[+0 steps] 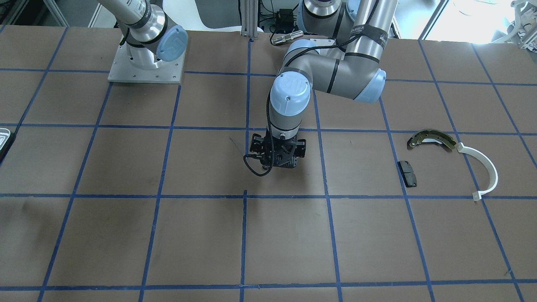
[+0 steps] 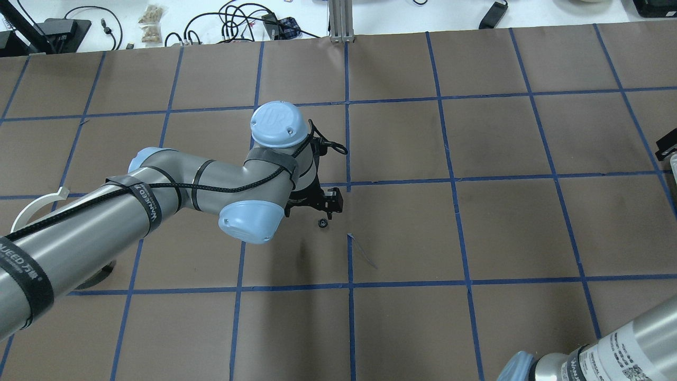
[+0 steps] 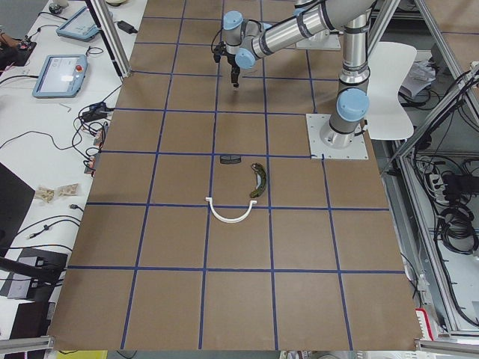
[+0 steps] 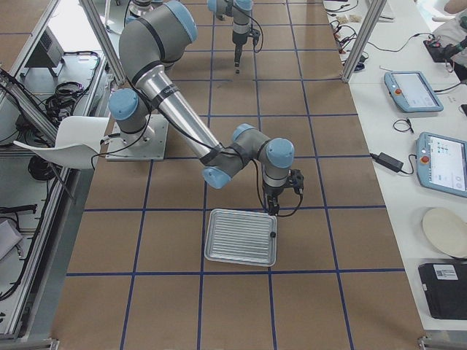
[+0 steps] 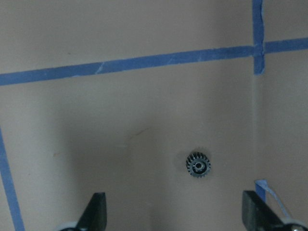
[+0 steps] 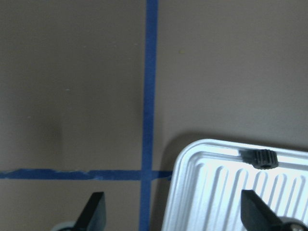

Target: Place bearing gear from tray to pile

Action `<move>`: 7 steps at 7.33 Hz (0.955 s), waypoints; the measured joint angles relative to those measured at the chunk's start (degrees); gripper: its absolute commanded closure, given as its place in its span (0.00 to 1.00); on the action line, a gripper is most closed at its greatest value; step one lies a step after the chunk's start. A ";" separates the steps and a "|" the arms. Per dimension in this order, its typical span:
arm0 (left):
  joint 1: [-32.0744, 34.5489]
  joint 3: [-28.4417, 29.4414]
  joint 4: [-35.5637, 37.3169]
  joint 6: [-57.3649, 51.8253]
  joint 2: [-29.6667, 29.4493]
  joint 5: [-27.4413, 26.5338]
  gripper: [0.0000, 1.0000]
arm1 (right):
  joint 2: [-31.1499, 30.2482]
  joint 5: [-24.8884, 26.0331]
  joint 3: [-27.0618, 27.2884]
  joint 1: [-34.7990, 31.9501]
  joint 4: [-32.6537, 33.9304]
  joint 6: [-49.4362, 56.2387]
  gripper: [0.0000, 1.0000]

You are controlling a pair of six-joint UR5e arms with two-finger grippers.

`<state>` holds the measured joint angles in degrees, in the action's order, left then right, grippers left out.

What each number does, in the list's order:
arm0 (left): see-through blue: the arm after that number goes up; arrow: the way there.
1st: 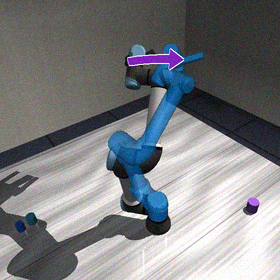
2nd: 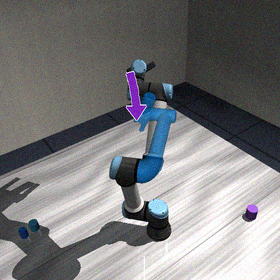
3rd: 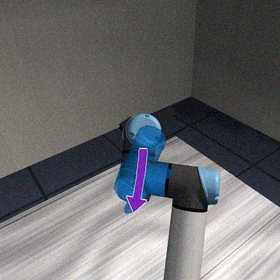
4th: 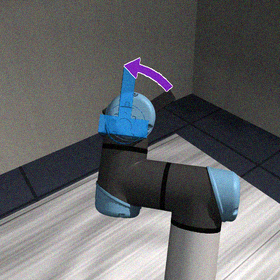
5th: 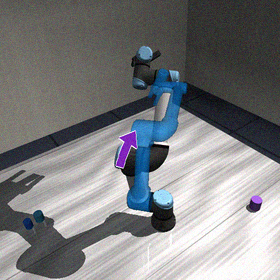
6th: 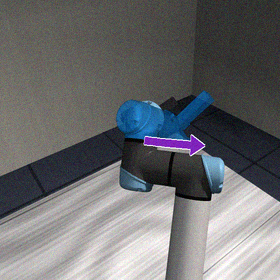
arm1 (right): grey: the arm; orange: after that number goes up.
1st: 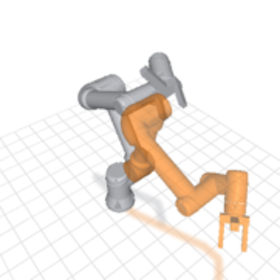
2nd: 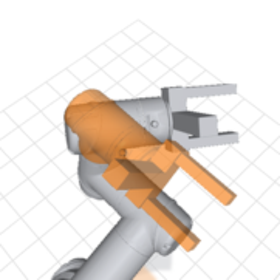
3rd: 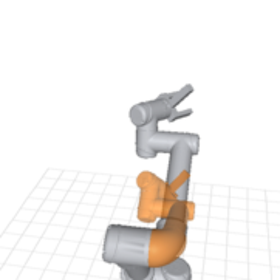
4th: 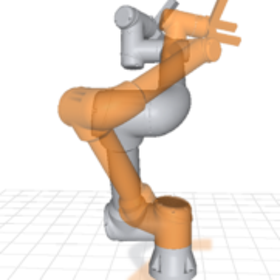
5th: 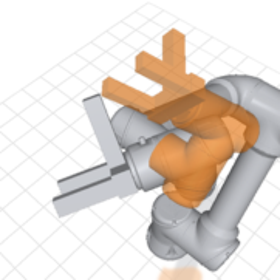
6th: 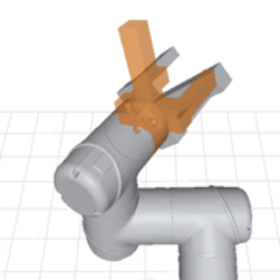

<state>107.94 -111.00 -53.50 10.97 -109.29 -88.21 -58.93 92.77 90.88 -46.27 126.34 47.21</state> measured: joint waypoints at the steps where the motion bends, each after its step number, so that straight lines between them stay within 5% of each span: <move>1: 0.33 0.00 0.42 -0.04 -1.10 -0.01 0.00 | 2.61 0.02 -2.50 1.28 0.05 1.44 0.00; 4: 0.52 0.07 3.93 -0.13 -3.69 0.86 0.10 | 5.06 0.21 -5.66 2.91 0.29 4.14 0.18; 6: 0.55 0.00 4.36 0.02 -4.44 1.16 0.49 | 5.60 0.76 -6.14 3.23 0.83 4.83 0.26; 7: 0.58 -0.05 4.37 0.07 -4.52 1.23 0.86 | 5.90 0.88 -6.26 3.26 1.40 5.02 0.26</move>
<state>108.52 -111.05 -49.13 11.04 -113.81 -86.97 -53.03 93.65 84.62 -43.01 127.74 52.24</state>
